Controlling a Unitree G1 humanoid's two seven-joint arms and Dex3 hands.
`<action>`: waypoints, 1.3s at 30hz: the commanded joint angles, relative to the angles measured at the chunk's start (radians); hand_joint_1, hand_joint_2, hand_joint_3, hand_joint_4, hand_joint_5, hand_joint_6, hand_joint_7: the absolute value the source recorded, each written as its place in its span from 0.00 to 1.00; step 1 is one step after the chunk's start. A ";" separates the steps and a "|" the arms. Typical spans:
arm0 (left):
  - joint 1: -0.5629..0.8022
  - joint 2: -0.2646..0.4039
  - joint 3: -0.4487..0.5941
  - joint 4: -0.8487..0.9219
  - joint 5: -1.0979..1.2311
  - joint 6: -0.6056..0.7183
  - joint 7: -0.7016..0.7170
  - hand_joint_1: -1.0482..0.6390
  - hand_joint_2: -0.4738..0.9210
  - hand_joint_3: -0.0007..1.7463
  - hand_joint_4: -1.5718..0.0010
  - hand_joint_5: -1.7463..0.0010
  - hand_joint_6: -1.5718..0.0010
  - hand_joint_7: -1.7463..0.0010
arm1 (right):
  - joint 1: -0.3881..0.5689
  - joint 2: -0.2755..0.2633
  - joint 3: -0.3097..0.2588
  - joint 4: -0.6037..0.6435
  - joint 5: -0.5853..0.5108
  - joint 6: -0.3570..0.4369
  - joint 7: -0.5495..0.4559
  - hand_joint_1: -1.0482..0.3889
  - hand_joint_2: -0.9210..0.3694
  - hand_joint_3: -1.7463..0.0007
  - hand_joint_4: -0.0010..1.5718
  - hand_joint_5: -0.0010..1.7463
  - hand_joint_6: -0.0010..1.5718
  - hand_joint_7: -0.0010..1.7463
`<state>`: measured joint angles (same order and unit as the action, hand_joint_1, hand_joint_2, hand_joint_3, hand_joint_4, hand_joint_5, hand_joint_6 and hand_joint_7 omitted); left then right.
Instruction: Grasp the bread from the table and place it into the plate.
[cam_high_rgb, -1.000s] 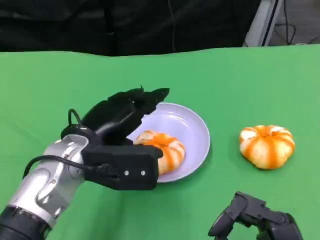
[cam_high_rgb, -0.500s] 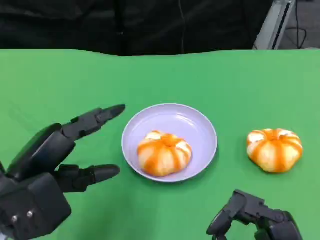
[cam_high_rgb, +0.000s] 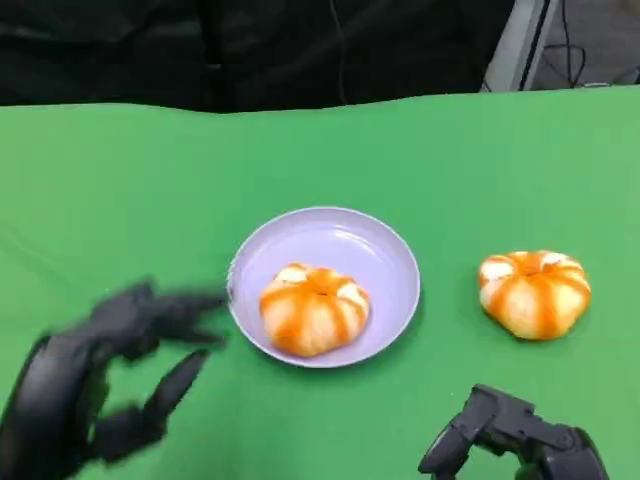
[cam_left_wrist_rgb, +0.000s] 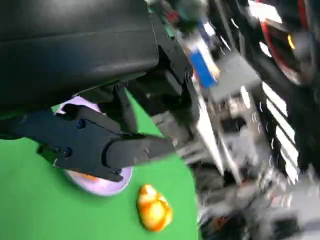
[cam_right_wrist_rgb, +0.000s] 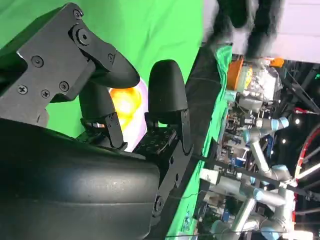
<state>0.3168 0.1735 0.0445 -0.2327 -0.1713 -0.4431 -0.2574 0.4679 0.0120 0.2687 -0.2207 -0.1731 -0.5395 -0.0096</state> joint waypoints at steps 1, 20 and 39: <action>0.013 -0.014 0.026 -0.009 -0.020 -0.034 0.003 0.68 0.76 0.67 0.51 0.11 0.53 0.25 | 0.006 -0.012 -0.005 -0.013 0.004 -0.006 -0.002 0.68 0.49 0.22 0.47 0.90 0.51 0.74; 0.096 -0.077 -0.006 -0.016 -0.034 0.026 0.003 0.62 0.76 0.59 0.43 0.00 0.53 0.04 | 0.003 -0.026 -0.026 -0.019 0.051 0.013 0.025 0.68 0.47 0.24 0.46 0.91 0.50 0.75; 0.109 -0.085 -0.013 0.003 -0.030 0.001 -0.015 0.63 0.75 0.61 0.47 0.00 0.53 0.05 | 0.003 -0.027 -0.034 -0.021 0.057 0.007 0.030 0.67 0.45 0.25 0.46 0.92 0.49 0.77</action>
<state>0.4181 0.0825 0.0296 -0.2363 -0.1978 -0.4262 -0.2628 0.4670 -0.0051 0.2439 -0.2266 -0.1255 -0.5324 0.0198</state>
